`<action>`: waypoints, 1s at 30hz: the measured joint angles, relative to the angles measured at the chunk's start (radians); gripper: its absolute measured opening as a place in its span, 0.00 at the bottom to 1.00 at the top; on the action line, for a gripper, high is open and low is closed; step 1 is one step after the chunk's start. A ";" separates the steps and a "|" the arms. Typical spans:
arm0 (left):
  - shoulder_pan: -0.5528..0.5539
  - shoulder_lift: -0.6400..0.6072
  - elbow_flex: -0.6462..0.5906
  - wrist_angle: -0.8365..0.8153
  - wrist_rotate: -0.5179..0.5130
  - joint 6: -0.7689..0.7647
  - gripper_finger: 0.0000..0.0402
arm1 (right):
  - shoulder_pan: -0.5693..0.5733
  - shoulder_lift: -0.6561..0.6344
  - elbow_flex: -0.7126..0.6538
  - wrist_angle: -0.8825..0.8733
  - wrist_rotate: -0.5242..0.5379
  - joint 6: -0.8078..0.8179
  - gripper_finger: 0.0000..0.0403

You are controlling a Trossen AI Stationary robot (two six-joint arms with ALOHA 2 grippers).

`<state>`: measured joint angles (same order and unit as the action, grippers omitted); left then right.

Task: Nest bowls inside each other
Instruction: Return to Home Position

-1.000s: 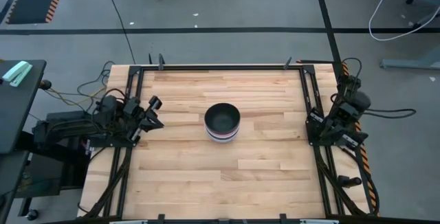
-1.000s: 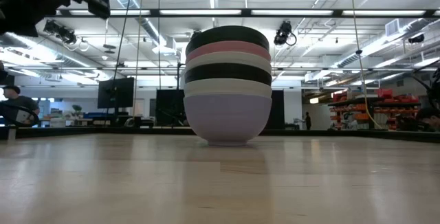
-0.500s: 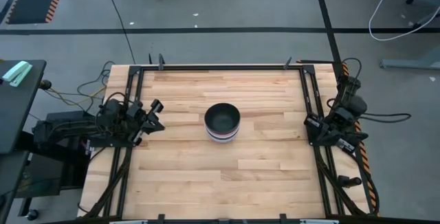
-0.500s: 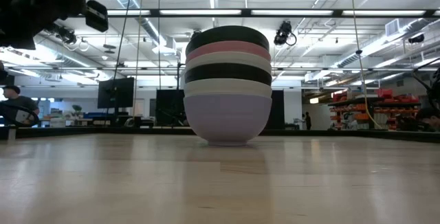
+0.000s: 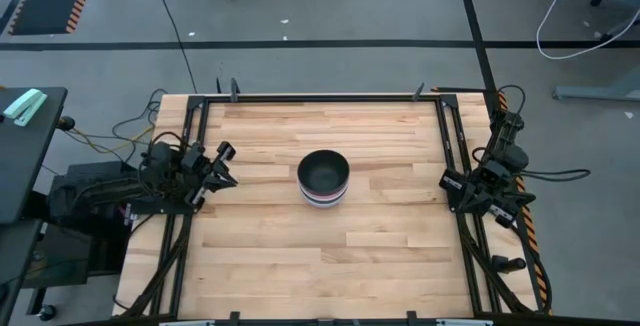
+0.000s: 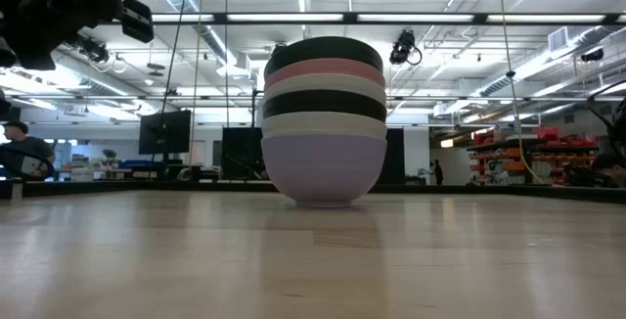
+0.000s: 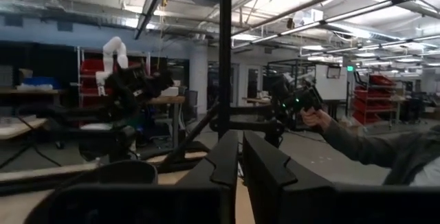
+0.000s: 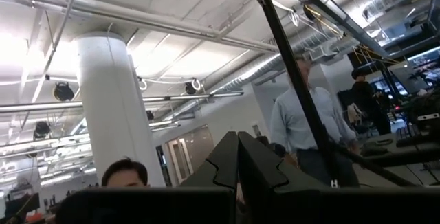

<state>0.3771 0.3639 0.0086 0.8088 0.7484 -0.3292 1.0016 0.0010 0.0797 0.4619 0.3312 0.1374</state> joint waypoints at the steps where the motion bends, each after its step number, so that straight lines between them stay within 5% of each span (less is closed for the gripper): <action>1: 0.017 -0.005 0.000 0.005 0.011 -0.007 0.07 | 0.000 0.000 -0.008 0.013 0.000 -0.002 0.04; 30: 0.281 -0.360 0.000 0.031 0.208 -0.253 0.06 | 0.000 0.000 -0.026 0.099 0.006 0.001 0.04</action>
<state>0.6577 0.0039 0.0082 0.8396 0.9563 -0.5825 1.0012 0.0013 0.0540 0.5610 0.3369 0.1386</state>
